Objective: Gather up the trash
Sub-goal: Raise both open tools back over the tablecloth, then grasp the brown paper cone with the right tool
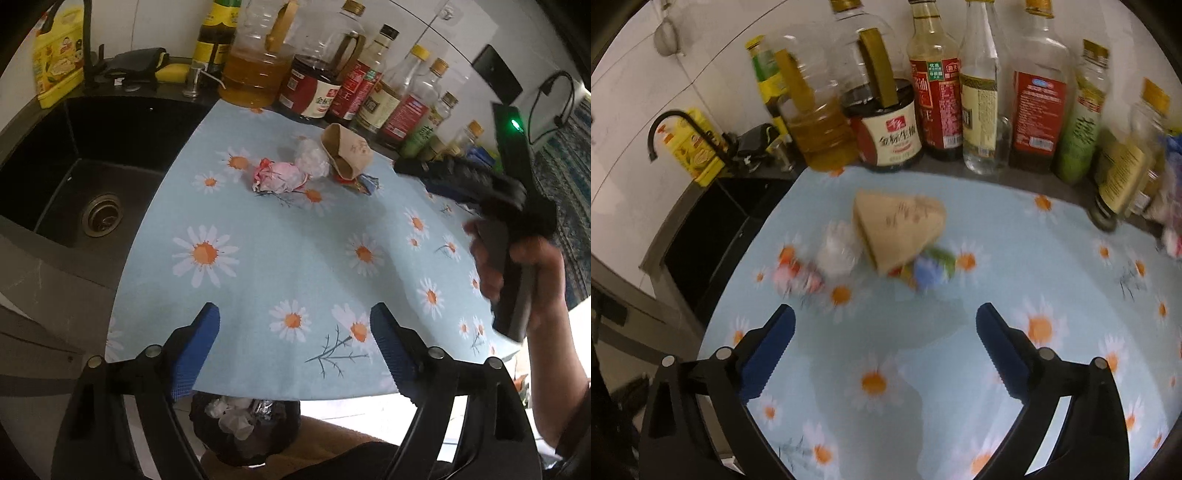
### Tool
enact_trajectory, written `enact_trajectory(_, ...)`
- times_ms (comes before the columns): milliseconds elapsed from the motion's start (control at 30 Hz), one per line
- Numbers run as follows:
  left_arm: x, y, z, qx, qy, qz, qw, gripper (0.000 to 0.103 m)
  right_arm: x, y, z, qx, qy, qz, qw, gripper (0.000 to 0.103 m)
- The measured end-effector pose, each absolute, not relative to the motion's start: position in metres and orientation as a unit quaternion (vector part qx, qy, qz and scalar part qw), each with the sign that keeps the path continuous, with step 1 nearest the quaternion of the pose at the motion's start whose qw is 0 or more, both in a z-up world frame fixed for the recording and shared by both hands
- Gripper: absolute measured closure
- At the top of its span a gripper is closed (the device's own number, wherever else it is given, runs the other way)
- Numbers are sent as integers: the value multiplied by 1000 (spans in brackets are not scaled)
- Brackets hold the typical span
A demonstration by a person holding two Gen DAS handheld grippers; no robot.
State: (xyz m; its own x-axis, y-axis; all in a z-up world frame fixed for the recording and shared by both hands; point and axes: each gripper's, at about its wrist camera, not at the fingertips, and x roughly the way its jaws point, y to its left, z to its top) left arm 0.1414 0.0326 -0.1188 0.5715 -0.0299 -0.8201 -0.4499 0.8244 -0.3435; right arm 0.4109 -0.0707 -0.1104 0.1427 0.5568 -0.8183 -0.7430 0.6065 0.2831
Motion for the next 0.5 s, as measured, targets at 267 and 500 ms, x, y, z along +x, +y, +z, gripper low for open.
enact_trajectory(267,148,29,-130,-287,456,165,826,22,467,-17,-140,-120,520,453,714,6)
enact_trajectory(500,156,22,-135,-295,463,181,816,22,496,11,-161,-146,541,458,690,6)
